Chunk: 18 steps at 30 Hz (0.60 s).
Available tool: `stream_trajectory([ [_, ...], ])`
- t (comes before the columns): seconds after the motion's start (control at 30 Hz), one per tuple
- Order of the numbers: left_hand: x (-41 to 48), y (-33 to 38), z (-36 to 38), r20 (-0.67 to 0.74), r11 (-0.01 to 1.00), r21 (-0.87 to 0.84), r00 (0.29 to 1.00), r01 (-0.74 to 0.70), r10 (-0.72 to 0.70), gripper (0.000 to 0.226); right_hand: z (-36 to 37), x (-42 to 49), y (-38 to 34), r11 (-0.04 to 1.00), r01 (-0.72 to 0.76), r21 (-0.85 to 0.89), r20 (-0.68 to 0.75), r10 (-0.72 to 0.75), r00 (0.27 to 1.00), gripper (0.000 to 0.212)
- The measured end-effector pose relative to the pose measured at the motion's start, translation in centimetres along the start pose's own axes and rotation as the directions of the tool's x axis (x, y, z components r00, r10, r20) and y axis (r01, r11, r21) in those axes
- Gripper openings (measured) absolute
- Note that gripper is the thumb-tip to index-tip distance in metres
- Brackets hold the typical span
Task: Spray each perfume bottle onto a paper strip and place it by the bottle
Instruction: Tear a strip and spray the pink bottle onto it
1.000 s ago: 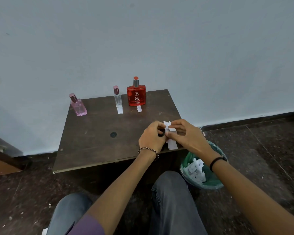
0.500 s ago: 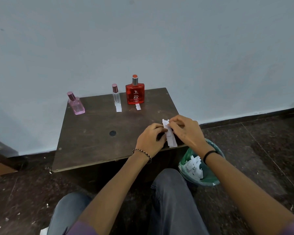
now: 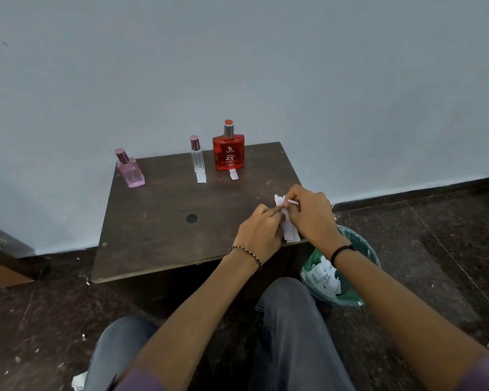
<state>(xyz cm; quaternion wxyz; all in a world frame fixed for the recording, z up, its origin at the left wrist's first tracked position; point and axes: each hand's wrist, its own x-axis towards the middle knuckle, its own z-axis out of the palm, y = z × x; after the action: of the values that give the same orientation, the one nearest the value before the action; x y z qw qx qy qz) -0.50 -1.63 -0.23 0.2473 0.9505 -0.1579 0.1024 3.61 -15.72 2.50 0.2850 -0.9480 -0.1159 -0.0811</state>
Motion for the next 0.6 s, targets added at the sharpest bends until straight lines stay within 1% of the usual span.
stream_trajectory([
  [0.07,0.0,0.3,-0.1,0.019,1.0,0.01,1.0,0.007,-0.007,0.027,0.1,0.3,0.0,1.0,-0.02,-0.012,-0.007,0.02,1.0,0.005],
  [0.13,0.1,0.4,-0.2,0.033,0.999,-0.006,0.998,0.046,-0.046,0.029,0.0,0.8,0.0,0.999,-0.052,-0.002,-0.008,0.052,0.999,0.009],
  [0.23,0.2,0.4,-0.4,0.046,0.995,-0.025,0.995,0.093,-0.092,0.033,-0.5,1.6,0.0,0.994,-0.107,0.015,0.025,0.106,0.994,0.01],
  [0.3,0.3,0.5,-0.6,0.071,0.994,-0.024,0.992,0.108,-0.106,0.031,-0.9,2.1,0.3,0.981,-0.184,0.059,0.051,0.182,0.982,0.014],
  [0.33,0.3,0.6,-0.6,0.084,0.993,-0.021,0.99,0.117,-0.115,0.03,-0.9,2.3,0.4,0.962,-0.251,0.105,0.054,0.247,0.968,0.016],
  [0.37,0.4,0.7,-0.6,0.088,0.992,-0.017,0.989,0.123,-0.121,0.03,-0.9,2.5,0.7,0.923,-0.333,0.194,0.046,0.33,0.943,0.016],
  [0.4,0.5,0.7,-0.6,0.087,0.992,-0.015,0.988,0.127,-0.125,0.03,-0.9,2.4,0.8,0.843,-0.423,0.331,0.048,0.433,0.9,0.014],
  [0.43,0.5,0.7,-0.7,0.085,0.992,-0.015,0.988,0.128,-0.126,0.029,-0.9,2.2,0.7,0.71,-0.494,0.501,0.07,0.536,0.841,0.012],
  [0.47,0.5,0.8,-0.7,0.086,0.991,-0.019,0.988,0.131,-0.129,0.029,-0.9,1.8,0.6,0.554,-0.523,0.648,0.106,0.615,0.782,0.011],
  [0.5,0.5,0.8,-0.8,0.088,0.991,-0.026,0.987,0.134,-0.131,0.029,-0.7,1.3,0.7,0.427,-0.514,0.744,0.125,0.666,0.735,0.01],
  [0.53,0.5,0.9,-0.9,0.092,0.99,-0.033,0.987,0.139,-0.135,0.029,-0.6,0.9,1.0,0.382,-0.505,0.774,0.115,0.699,0.706,0.009],
  [0.57,0.5,0.8,-0.9,0.094,0.99,-0.037,0.986,0.14,-0.136,0.029,-0.6,0.4,1.1,0.379,-0.499,0.779,0.102,0.709,0.697,0.012],
  [0.6,0.5,0.7,-0.8,0.102,0.989,-0.04,0.985,0.141,-0.136,0.029,-0.5,0.1,1.3,0.393,-0.489,0.779,0.092,0.699,0.709,0.016],
])
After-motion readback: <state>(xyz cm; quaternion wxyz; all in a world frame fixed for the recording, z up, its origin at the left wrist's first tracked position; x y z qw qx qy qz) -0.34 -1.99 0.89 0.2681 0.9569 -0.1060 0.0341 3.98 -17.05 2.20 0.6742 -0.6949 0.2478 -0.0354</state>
